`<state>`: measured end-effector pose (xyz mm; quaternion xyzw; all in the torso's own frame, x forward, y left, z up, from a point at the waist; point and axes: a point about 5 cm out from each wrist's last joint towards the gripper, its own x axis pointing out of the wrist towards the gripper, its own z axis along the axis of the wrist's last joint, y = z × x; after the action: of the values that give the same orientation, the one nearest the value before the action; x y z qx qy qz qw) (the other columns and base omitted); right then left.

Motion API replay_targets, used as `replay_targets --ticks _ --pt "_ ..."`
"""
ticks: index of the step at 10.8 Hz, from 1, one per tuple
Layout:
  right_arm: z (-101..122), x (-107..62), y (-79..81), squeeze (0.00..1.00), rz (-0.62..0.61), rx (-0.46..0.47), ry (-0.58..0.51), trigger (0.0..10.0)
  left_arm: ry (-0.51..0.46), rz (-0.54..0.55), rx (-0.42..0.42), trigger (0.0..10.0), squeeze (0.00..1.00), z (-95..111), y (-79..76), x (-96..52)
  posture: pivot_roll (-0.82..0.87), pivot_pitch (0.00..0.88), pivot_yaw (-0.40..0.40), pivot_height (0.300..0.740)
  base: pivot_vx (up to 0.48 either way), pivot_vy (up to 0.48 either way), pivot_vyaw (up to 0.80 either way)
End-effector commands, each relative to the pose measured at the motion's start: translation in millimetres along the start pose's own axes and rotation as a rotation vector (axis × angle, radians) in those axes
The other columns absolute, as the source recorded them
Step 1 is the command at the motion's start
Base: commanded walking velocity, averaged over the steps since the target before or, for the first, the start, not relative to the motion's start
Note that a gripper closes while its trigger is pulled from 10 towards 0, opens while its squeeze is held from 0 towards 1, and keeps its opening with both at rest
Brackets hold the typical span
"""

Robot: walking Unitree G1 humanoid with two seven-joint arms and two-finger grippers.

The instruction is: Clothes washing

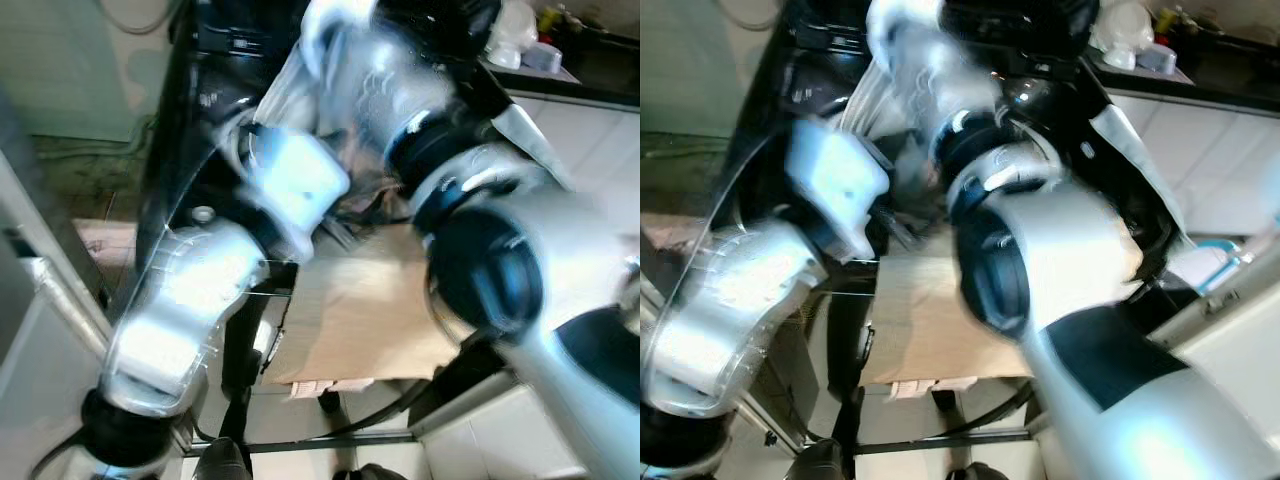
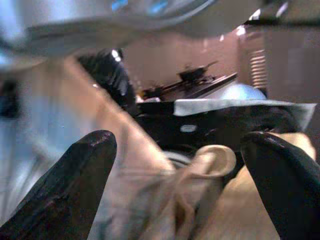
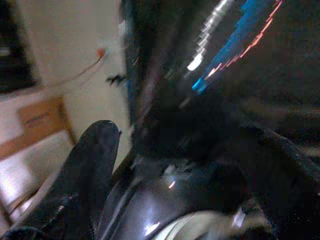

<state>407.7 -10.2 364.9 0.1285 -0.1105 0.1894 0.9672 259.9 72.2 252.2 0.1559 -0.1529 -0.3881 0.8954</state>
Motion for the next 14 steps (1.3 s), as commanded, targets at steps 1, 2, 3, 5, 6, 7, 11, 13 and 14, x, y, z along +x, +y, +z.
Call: replay_targets --ticks 1,2,3,5,6,7,11,13,14 --pt "14.9 0.0 -10.6 1.0 -0.033 -0.011 -0.061 10.0 0.0 -0.012 0.001 10.0 0.0 1.1 -0.8 0.3 0.11 0.0 -0.145 0.74 0.0 0.0 0.0" --pt "-0.5 -16.4 -87.3 1.0 -0.286 -0.168 -0.012 10.0 -0.007 -0.02 -0.006 10.0 0.0 1.7 0.3 -3.4 0.09 0.0 -0.115 0.74 0.0 0.0 0.0" --pt "-15.5 -25.9 -109.9 1.0 -0.358 -0.227 0.03 10.0 -0.005 -0.035 0.028 10.0 0.0 5.4 6.4 -10.7 0.09 0.0 -0.109 0.74 0.0 0.0 0.0" --pt "-34.6 -40.5 -137.0 1.0 -0.437 -0.339 0.086 10.0 0.021 -0.023 0.115 10.0 0.0 16.7 25.3 -30.0 0.12 0.0 -0.111 0.74 0.0 0.0 0.0" --pt "-37.0 -43.6 -142.7 1.0 -0.453 -0.36 0.098 10.0 0.017 -0.033 0.101 10.0 0.0 20.2 23.7 -34.4 0.14 0.0 -0.124 0.74 0.0 0.0 0.0" --pt "-38.9 -45.5 -145.9 1.0 -0.457 -0.378 0.108 10.0 0.007 -0.059 0.072 10.0 0.0 25.4 17.4 -39.5 0.16 0.0 -0.133 0.74 0.0 0.0 0.0" --pt "-34.4 -33.7 -122.3 1.0 -0.385 -0.216 0.083 10.0 -0.039 0.046 -0.043 10.0 0.0 30.1 22.6 -45.3 0.21 0.0 -0.18 0.74 0.0 0.0 0.0" --pt "-45.8 -37.4 -125.8 1.0 -0.407 -0.104 0.101 10.0 -0.076 0.085 -0.164 10.0 0.0 28.0 21.3 -42.5 0.21 0.0 -0.178 0.74 0.0 0.0 0.0" --pt "-49.6 -38.3 -125.7 1.0 -0.408 -0.079 0.107 10.0 -0.078 0.09 -0.175 10.0 0.0 26.8 20.7 -40.1 0.2 0.0 -0.175 0.74 0.0 0.0 0.0"
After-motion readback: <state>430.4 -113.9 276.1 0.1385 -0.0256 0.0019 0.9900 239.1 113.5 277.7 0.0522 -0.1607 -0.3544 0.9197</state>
